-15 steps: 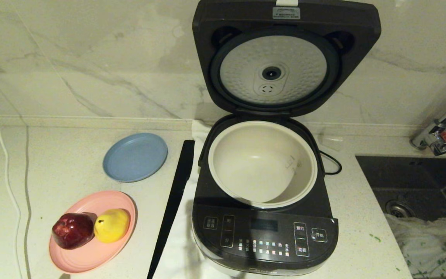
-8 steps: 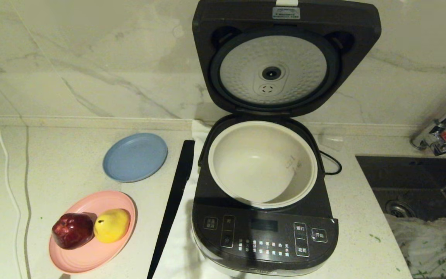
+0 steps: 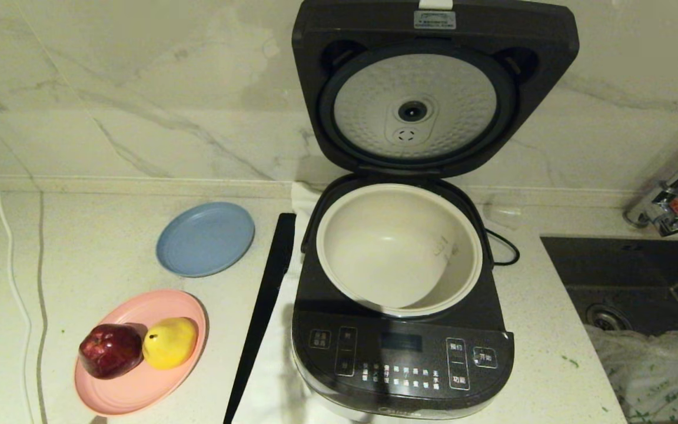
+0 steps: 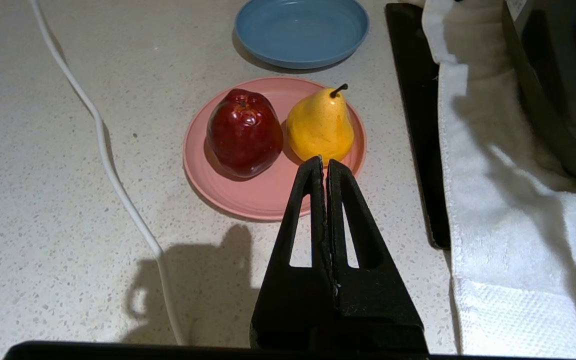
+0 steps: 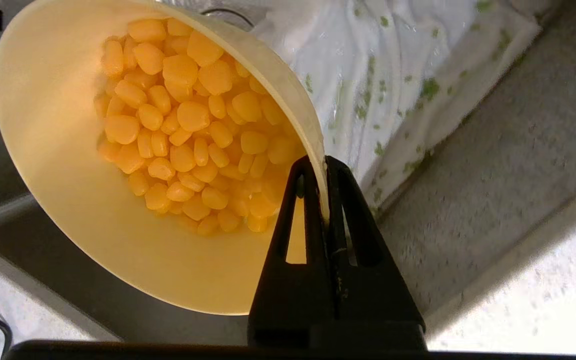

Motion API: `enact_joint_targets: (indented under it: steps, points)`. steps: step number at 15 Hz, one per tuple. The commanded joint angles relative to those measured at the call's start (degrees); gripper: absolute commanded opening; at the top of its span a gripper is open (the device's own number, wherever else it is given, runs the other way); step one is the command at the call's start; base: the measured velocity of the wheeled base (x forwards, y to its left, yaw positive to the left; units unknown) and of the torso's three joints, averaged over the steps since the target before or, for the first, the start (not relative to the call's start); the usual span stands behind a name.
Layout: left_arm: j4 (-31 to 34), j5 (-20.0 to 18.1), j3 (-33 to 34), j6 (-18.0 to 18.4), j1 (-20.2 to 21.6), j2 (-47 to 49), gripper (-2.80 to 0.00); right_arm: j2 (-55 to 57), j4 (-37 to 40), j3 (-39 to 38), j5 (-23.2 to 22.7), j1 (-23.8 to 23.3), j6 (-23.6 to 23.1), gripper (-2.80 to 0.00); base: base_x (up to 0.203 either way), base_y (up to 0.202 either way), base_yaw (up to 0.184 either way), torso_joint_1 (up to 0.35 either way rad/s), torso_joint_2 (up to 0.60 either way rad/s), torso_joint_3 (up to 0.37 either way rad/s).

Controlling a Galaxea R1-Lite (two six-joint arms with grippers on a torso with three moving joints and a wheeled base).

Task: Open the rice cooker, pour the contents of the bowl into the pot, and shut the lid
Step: Fill a bowl with water from the tap

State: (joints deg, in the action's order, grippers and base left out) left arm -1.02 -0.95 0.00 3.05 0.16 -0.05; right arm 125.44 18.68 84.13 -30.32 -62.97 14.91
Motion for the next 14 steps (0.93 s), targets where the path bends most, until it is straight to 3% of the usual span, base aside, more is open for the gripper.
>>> enact_joint_targets:
  steps: [1,14]
  points:
    - [-0.04,-0.02,0.44,0.03,0.02,0.05,-2.8,1.41,0.15,2.08,-0.18,0.73,0.32,-2.8,0.0,0.0,0.0,0.0,0.0,0.0]
    - [-0.04,-0.02,0.52,0.03,0.02,0.05,-2.8,8.26,1.97,13.87,-0.09,4.18,5.6,-2.8,0.0,0.0,0.0,0.0,0.0,0.0]
